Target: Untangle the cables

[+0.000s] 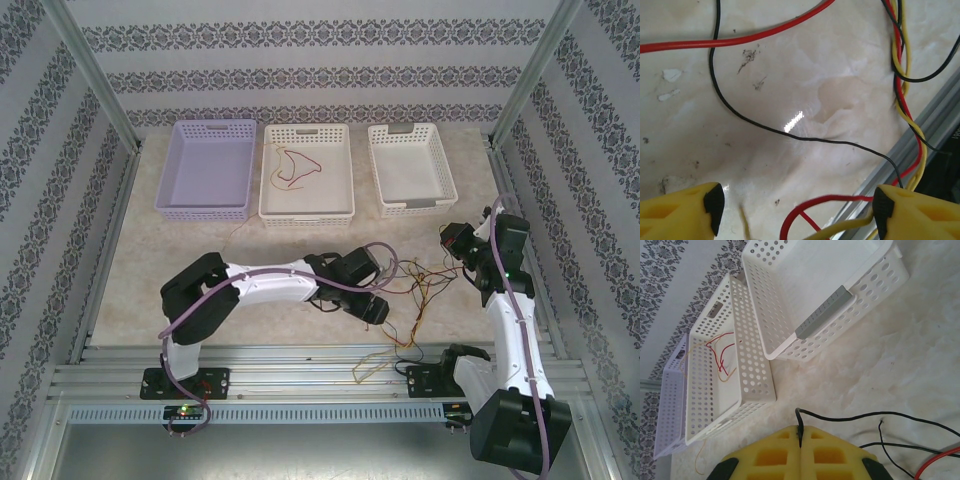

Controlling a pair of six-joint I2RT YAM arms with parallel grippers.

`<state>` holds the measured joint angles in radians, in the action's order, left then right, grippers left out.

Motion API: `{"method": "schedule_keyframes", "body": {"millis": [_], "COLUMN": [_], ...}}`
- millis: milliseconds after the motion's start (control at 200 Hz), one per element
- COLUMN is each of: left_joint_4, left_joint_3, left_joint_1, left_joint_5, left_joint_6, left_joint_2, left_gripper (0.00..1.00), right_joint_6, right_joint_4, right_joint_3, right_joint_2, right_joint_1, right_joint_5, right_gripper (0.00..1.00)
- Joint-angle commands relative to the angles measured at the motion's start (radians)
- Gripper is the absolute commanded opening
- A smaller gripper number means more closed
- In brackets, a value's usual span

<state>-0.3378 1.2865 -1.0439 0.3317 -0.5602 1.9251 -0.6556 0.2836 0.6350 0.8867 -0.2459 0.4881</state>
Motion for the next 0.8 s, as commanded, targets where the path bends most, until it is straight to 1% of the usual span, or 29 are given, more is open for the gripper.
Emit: {"method": "schedule_keyframes", "body": {"millis": [0,35,235,290,400,525,659,794], "left_joint_4": [-0.074,-0.075,-0.107,-0.116,-0.159,-0.241,-0.381,-0.475], "left_joint_3": [0.047,0.053,0.071,0.058,0.014,-0.035,-0.011,0.018], "left_joint_1": [-0.018,-0.018,-0.008,0.012,0.087,0.204,0.349,0.495], "left_joint_5": [-0.018,-0.018,-0.046,-0.052,-0.065,-0.091,-0.134,-0.128], "left_joint_6": [0.036,0.038,0.063,0.07,0.092,0.133,0.185,0.225], "left_joint_2": [0.027,0.035,0.042,0.016,-0.086,-0.283,-0.474,-0.604], "left_gripper": [0.69,0.64,0.12,0.0,0.0,0.0,0.0,0.0], "right_joint_6": [0.007,0.007,0.012,0.014,0.011,0.01,-0.01,-0.03], "right_joint_4": [-0.025,-0.024,-0.015,-0.01,-0.002,0.006,-0.007,-0.025], "right_joint_3": [0.026,0.026,0.026,0.029,0.031,0.029,0.016,0.006], "right_joint_2": [-0.003,-0.003,-0.006,-0.009,-0.02,-0.033,-0.038,-0.032], "right_joint_1": [0.01,0.01,0.011,0.011,0.01,0.009,-0.003,-0.011], "right_joint_5": [0.018,0.017,0.009,0.002,-0.023,-0.061,-0.084,-0.096], "right_gripper": [0.0,0.0,0.0,0.0,0.0,0.0,0.0,0.0]}}
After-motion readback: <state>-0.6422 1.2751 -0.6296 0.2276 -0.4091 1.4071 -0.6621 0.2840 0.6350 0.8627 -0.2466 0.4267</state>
